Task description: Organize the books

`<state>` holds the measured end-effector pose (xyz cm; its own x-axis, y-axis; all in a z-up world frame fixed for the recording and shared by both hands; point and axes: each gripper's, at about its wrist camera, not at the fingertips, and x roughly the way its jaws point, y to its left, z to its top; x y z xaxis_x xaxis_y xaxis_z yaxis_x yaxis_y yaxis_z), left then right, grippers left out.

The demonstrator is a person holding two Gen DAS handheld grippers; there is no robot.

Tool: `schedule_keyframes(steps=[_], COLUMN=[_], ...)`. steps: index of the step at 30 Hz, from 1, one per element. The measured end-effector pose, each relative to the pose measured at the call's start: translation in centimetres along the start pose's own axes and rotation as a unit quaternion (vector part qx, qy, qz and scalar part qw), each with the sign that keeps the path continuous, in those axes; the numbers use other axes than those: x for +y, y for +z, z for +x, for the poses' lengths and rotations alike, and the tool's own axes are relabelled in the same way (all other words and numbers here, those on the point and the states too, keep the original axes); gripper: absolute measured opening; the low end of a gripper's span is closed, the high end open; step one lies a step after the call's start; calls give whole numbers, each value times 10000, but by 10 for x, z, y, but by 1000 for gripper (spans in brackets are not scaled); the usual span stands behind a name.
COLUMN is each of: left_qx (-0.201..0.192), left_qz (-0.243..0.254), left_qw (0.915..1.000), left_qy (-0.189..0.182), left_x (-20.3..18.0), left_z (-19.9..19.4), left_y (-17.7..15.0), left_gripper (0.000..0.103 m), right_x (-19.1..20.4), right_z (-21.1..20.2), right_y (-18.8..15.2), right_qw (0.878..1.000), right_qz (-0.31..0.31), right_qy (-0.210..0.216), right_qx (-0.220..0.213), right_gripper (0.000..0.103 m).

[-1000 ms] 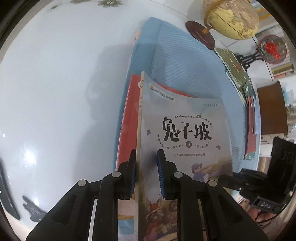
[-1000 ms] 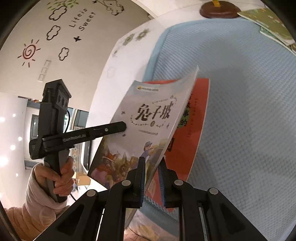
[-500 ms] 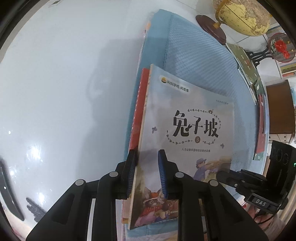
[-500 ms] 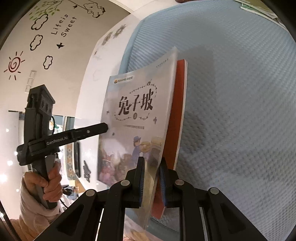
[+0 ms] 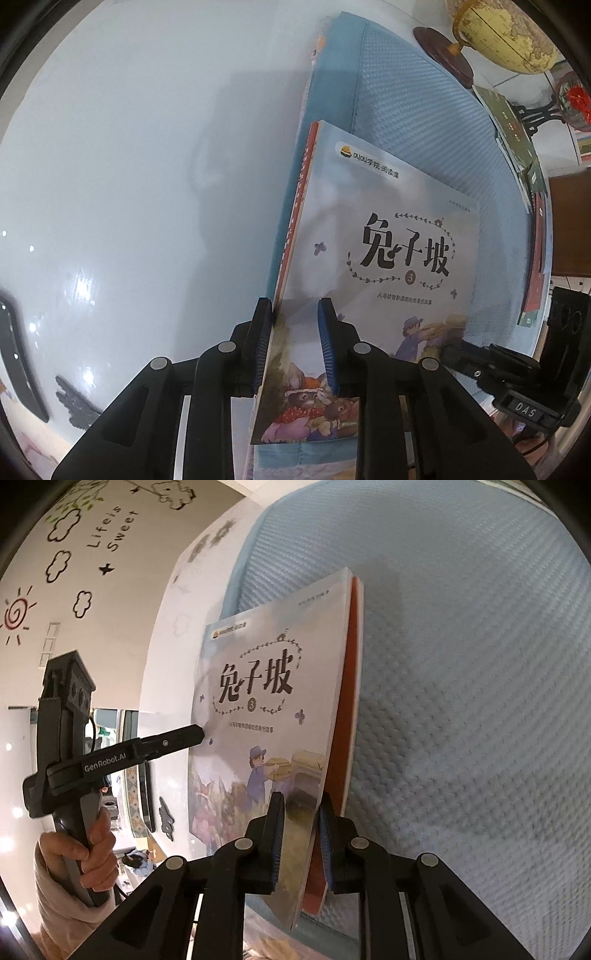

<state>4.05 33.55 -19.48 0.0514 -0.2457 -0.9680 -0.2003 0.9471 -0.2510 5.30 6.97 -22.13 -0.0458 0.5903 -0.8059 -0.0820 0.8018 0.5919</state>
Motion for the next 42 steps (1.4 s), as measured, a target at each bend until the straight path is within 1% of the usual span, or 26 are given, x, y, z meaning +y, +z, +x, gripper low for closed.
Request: schedule_keyframes(steps=[1, 3, 4, 5, 7, 9, 12, 15, 18, 22, 25, 27, 30, 31, 32, 34, 35, 37, 38, 40, 41, 42], left_qx=[-3, 2, 1, -1, -6, -82, -195, -285, -424, -476, -500, -518, -512, -509, -499, -500, -503, -494, -477, -529, -543, -525], left_qz=[-37, -145, -173, -206, -243, -235, -170, -60, 169, 497, 915, 1306, 1859, 1965, 2151, 2414, 2592, 2842, 3022, 3262, 3324, 3362], left_qw=[10000, 9999, 9998, 9998, 9997, 9995, 9995, 9992, 9987, 9974, 9943, 9898, 9811, 9790, 9752, 9691, 9645, 9575, 9520, 9438, 9416, 9403], left_qy=[-3, -45, -58, -52, 56, 185, 208, 273, 241, 224, 240, 239, 180, 167, 137, 86, 20, -45, -53, -14, -26, -51], left_x=[-1, 1, 3, 3, 3, -1, -15, -34, -65, -115, -165, -207, -277, -292, -320, -360, -386, -426, -452, -494, -511, -524], left_z=[0, 1, 1, 1, -1, -5, -13, -18, -24, -25, -21, -18, -7, -6, 0, 9, 16, 28, 39, 56, 63, 71], left_y=[0, -1, -1, -2, -2, -2, -1, 3, 8, 17, 26, 33, 43, 46, 51, 56, 61, 67, 73, 83, 87, 92], left_gripper=[23, 23, 23, 23, 23, 23, 23, 25, 26, 30, 30, 30, 30, 30, 30, 30, 30, 30, 30, 30, 30, 30], right_x=[-1, -5, -7, -9, -12, -13, -17, -24, -37, -60, -90, -115, -157, -175, -194, -226, -245, -282, -306, -334, -351, -358], right_z=[-3, -12, -17, -23, -29, -32, -43, -57, -75, -105, -136, -161, -198, -211, -223, -241, -251, -269, -277, -285, -288, -290], right_y=[0, 2, 3, 3, 5, 6, 3, 2, 2, 1, -1, -4, -10, -12, -15, -20, -23, -28, -32, -36, -38, -39], right_qw=[9999, 9993, 9989, 9982, 9981, 9984, 9978, 9970, 9959, 9935, 9903, 9861, 9766, 9728, 9684, 9593, 9532, 9402, 9308, 9189, 9109, 9059], right_qz=[35, 100, 129, 156, 143, 114, 40, 1, 55, 146, 401, 577, 905, 1065, 1244, 1567, 1763, 2106, 2352, 2647, 2805, 2868], right_qy=[-84, -244, -284, -318, -267, -250, -289, -304, -310, -364, -320, -355, -478, -494, -493, -510, -510, -430, -369, -196, -38, 69], right_qx=[-51, -249, -341, -477, -544, -489, -598, -709, -849, -1070, -1294, -1518, -1890, -1996, -2103, -2293, -2402, -2641, -2774, -2918, -3025, -3116], right_gripper=[23, 47, 67, 71, 71, 71, 71, 71, 71, 71, 71, 71, 71, 71, 71, 71, 71, 71, 71, 71, 71, 71])
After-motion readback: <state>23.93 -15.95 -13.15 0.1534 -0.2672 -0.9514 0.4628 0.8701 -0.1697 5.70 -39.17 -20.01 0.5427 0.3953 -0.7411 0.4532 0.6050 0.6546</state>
